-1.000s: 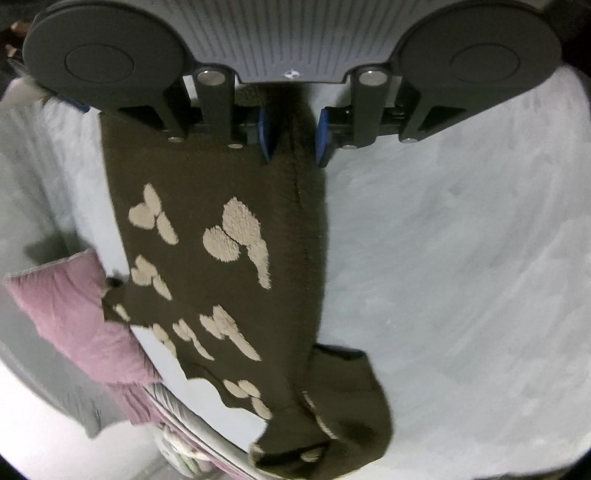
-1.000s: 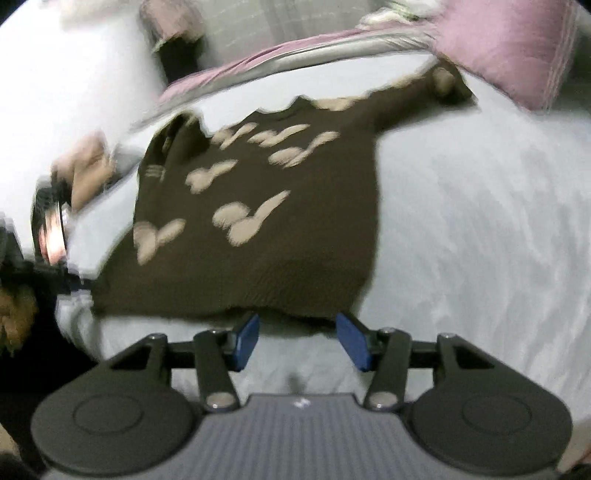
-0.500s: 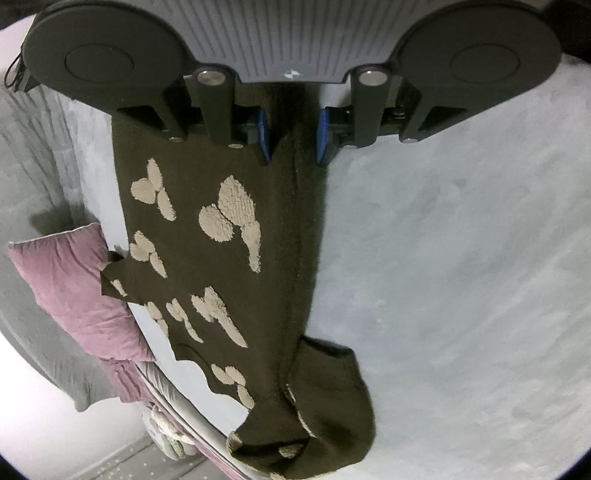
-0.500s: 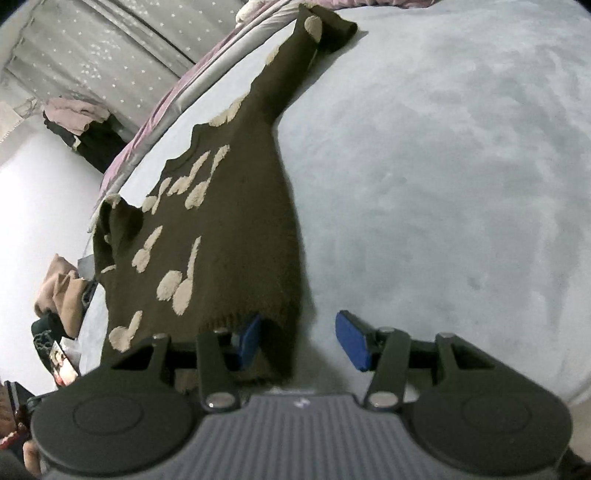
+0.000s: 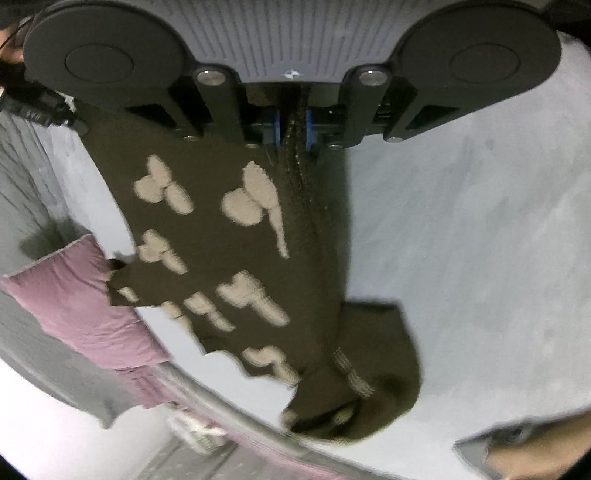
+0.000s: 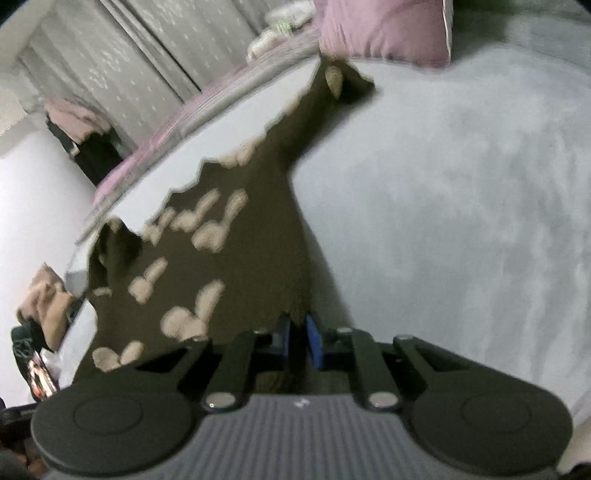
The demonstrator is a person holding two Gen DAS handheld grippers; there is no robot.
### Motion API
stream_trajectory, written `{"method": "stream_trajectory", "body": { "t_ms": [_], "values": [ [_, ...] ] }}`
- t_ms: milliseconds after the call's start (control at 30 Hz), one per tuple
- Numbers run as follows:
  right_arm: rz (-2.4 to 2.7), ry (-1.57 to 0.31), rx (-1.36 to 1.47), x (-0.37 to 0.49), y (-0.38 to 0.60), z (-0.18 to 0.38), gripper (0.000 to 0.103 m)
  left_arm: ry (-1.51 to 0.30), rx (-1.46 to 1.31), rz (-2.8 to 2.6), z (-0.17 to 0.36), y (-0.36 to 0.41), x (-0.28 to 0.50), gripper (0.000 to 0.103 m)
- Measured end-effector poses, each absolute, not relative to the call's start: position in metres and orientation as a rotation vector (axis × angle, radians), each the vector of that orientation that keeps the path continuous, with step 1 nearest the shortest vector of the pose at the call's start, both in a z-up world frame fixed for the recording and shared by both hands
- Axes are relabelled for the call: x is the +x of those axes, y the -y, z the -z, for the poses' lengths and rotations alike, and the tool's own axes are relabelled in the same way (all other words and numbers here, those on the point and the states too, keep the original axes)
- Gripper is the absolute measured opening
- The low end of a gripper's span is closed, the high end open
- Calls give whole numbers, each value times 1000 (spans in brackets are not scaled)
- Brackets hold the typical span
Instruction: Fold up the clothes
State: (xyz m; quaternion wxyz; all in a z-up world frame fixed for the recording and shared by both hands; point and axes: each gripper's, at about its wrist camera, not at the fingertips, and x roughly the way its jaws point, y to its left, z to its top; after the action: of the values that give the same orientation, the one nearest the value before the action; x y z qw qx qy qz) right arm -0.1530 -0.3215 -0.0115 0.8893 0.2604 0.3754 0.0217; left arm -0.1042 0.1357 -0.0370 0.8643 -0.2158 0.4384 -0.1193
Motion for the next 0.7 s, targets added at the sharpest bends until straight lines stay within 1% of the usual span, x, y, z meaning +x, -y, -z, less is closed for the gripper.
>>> {"method": "stream_trajectory", "body": {
  "t_ms": [133, 233, 267, 367, 467, 500, 533, 600, 633, 667, 700],
  "values": [
    [-28, -717, 417, -162, 318, -24, 9, -885, -416, 275, 13, -132, -110, 10],
    [-11, -744, 364, -162, 316, -26, 9, -907, -383, 291, 11, -129, -111, 10],
    [-5, -754, 347, -162, 315, -26, 5, -923, -370, 291, 14, -128, -111, 10],
    [57, -805, 286, -159, 317, -11, 4, -986, -337, 265, 33, -126, -108, 10],
    [46, -874, 367, -158, 328, 12, 4, -1051, -308, 240, 55, -126, -105, 11],
    [47, -886, 375, -158, 330, 18, 4, -1053, -318, 233, 58, -128, -105, 14],
    [48, -886, 376, -159, 331, 20, 8, -1049, -336, 228, 60, -131, -106, 16],
    [50, -883, 377, -160, 331, 24, 13, -1034, -364, 210, 60, -137, -108, 20],
    [48, -876, 376, -159, 330, 25, 21, -1021, -371, 196, 57, -139, -108, 24],
    [45, -867, 374, -159, 329, 25, 29, -1007, -378, 181, 54, -142, -109, 25],
    [39, -856, 369, -156, 326, 24, 31, -987, -374, 167, 51, -144, -109, 28]
  ]
}}
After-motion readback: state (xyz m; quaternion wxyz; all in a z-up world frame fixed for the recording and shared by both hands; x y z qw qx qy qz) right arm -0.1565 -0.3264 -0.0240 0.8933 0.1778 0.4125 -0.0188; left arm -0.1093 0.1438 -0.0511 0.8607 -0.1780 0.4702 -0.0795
